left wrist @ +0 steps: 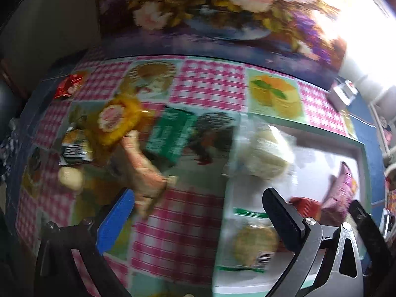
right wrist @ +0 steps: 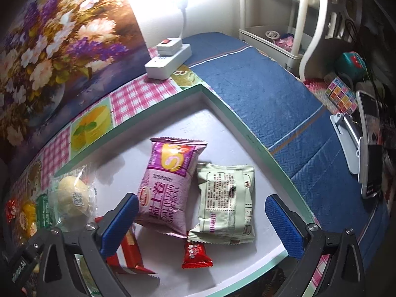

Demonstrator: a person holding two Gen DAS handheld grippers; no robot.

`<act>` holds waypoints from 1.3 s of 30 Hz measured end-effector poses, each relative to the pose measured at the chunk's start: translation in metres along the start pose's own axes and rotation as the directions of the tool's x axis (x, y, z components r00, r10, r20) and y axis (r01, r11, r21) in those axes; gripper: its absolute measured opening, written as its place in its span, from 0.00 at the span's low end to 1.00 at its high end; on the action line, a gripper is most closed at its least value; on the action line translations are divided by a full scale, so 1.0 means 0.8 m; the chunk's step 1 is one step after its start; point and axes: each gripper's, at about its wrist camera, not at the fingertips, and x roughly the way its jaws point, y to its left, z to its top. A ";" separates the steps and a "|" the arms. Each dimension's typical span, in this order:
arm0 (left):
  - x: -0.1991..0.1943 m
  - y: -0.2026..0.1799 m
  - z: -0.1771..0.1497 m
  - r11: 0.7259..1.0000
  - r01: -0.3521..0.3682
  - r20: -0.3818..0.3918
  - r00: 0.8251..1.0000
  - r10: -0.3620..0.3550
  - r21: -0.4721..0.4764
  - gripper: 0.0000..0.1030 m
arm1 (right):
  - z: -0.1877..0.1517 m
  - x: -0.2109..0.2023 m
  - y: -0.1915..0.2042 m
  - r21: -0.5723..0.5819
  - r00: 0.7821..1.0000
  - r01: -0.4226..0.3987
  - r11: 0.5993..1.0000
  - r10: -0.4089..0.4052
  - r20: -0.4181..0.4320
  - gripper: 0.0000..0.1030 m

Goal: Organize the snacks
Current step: 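Withdraw both tools from the tray back to the snack pile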

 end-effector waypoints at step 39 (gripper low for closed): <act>0.005 0.304 0.011 0.895 -0.197 -0.060 0.980 0.189 -0.401 1.00 | -0.132 -0.049 0.288 -0.586 0.946 -0.295 0.754 0.315 -0.072 1.00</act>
